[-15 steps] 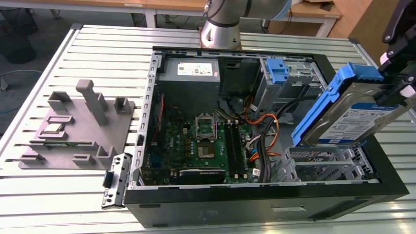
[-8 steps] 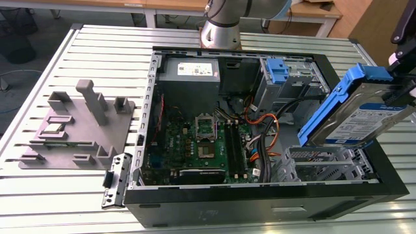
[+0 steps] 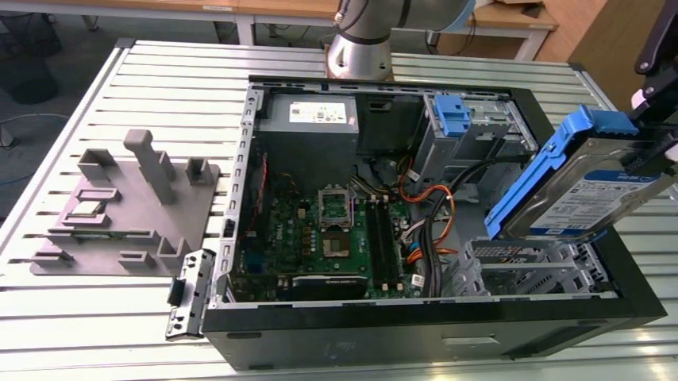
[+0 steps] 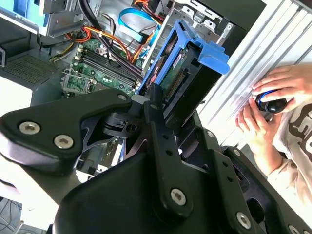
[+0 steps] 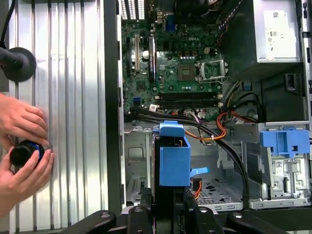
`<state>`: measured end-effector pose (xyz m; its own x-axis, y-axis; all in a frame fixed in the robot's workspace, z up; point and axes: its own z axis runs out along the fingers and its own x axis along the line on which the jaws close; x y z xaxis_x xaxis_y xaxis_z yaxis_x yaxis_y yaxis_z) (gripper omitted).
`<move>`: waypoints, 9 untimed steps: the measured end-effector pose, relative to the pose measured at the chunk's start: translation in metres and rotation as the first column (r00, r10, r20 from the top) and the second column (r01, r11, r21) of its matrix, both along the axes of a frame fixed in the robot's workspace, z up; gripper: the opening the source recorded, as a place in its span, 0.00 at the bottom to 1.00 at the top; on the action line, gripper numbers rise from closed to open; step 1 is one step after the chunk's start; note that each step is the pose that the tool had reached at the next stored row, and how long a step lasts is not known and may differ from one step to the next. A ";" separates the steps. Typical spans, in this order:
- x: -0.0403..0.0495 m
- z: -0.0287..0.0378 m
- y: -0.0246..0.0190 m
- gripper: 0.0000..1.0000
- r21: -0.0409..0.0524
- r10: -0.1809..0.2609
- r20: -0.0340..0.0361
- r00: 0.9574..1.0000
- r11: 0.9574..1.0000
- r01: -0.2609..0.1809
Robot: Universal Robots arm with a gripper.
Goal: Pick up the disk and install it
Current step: 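Insert the disk into the insertion slot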
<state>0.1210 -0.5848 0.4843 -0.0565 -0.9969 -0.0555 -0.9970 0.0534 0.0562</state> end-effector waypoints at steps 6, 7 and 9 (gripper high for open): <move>0.0019 -0.0059 0.0001 0.35 0.000 0.011 0.000 1.000 1.000 -0.011; 0.0026 -0.0065 0.0001 0.35 0.000 0.015 0.000 1.000 1.000 -0.015; 0.0039 -0.0081 0.0001 0.35 -0.001 0.019 0.000 1.000 1.000 -0.019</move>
